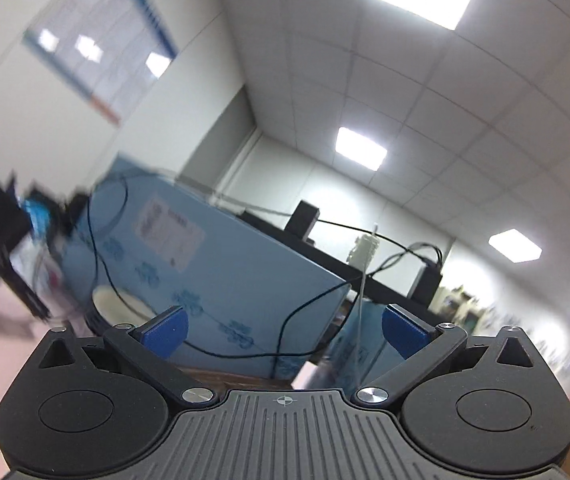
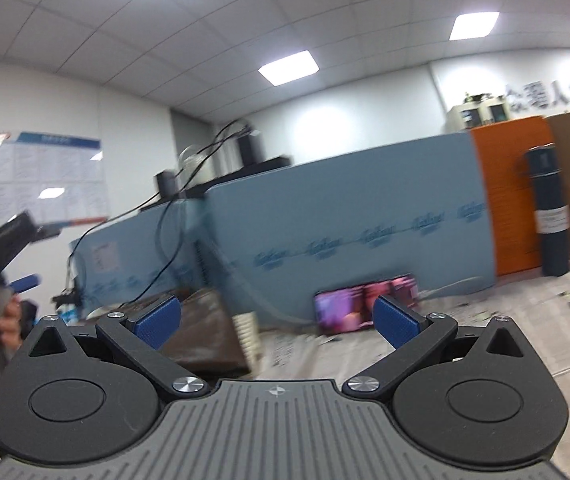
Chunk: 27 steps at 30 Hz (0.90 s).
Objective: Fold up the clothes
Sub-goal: 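Turn both tools away from the table toward the desk with the jacket, then grasp the brown leather jacket with the right gripper while the left gripper grasps it too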
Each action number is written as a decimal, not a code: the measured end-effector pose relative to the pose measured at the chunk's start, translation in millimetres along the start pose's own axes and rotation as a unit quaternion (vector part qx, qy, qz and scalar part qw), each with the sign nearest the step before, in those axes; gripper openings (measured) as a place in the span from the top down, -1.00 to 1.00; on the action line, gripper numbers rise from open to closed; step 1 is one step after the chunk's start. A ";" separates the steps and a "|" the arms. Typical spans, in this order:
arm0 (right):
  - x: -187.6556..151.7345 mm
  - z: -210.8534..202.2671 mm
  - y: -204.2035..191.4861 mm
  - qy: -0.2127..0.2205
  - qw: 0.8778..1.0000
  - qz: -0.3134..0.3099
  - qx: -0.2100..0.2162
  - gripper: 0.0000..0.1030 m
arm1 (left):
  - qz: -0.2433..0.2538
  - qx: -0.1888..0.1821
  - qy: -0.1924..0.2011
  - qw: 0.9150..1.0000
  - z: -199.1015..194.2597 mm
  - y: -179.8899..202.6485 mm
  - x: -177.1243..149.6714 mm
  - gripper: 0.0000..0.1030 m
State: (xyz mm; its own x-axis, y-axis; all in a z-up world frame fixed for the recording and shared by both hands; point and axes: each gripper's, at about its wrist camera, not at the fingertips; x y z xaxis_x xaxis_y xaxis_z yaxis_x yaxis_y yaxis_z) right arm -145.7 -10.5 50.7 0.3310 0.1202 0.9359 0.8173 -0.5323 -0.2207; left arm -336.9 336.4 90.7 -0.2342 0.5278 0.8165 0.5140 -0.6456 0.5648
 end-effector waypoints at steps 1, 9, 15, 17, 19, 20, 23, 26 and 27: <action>-0.3 5.2 -8.4 -0.011 1.000 -0.006 0.006 -1.00 | -0.026 -0.005 -0.007 1.000 7.7 -10.3 6.3 -1.00; 5.5 48.5 -47.8 -0.066 0.997 -0.031 0.003 -1.00 | -0.087 -0.030 -0.038 0.995 43.3 -72.4 -0.9 -1.00; 11.8 105.4 -79.1 -0.102 0.993 -0.063 0.017 -1.00 | -0.150 -0.094 -0.092 0.980 56.9 -109.2 -9.8 -1.00; 12.5 126.6 -89.5 -0.115 0.991 -0.054 0.037 -1.00 | -0.169 -0.107 -0.098 0.975 61.1 -116.6 -11.6 -1.00; 11.6 145.3 -98.8 -0.128 0.989 -0.037 0.057 -1.00 | -0.188 -0.118 -0.109 0.969 68.1 -123.8 -14.0 -1.00; 10.5 154.1 -104.4 -0.137 0.988 -0.038 0.060 -1.00 | -0.198 -0.124 -0.116 0.965 72.7 -126.7 -15.0 -1.00; 6.5 179.1 -121.4 -0.160 0.984 -0.047 0.066 -1.00 | -0.211 -0.155 -0.129 0.956 82.3 -129.3 -16.3 -1.00; 1.9 194.5 -136.0 -0.174 0.980 -0.069 0.068 -1.00 | -0.209 -0.165 -0.136 0.954 89.7 -127.3 -19.1 -1.00; -0.2 199.2 -141.1 -0.180 0.978 -0.082 0.066 -1.00 | -0.210 -0.166 -0.138 0.954 92.3 -127.2 -20.0 -1.00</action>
State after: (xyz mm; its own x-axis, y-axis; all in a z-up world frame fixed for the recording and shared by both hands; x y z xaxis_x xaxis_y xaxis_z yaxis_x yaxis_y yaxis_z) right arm -167.1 231.5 27.0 0.3161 0.4943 0.8098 0.9192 -0.3708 -0.1325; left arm -321.4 458.9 -8.5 -0.1128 0.8737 0.4732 0.1225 -0.4604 0.8792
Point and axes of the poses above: each gripper's, at about its wrist camera, not at the fingertips, and z roughly the way its jaws point, y to its right, x to its top, and after that the axes turned 14 degrees about -y, right-handed
